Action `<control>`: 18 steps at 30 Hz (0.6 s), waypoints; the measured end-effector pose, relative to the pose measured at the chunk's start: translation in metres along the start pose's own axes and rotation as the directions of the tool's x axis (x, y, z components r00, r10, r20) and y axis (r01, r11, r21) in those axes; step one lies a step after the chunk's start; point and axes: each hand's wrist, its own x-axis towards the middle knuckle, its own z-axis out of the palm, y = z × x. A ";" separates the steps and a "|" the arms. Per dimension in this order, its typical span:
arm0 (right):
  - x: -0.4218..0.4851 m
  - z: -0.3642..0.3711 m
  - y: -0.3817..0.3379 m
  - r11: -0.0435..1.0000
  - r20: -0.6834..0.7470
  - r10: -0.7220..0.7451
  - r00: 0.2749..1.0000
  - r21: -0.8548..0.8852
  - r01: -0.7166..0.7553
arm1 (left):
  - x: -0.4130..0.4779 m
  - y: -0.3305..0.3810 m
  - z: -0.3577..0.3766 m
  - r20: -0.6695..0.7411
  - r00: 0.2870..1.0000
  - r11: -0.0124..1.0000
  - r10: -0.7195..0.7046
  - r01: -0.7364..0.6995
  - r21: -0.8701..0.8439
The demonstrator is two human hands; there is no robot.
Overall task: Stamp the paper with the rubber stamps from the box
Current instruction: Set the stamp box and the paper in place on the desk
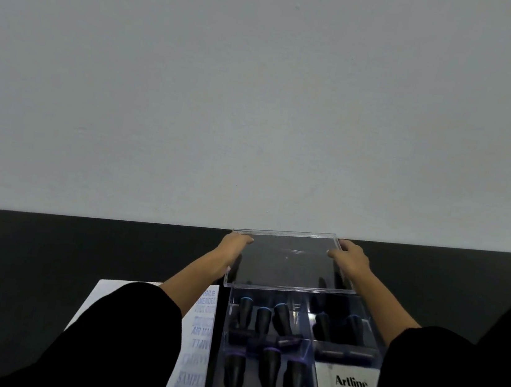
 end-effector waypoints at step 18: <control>-0.002 0.004 0.010 0.997 0.110 0.070 0.991 -0.021 -0.069 | 0.012 -0.017 0.016 -0.017 0.994 0.978 -0.105 0.107 0.177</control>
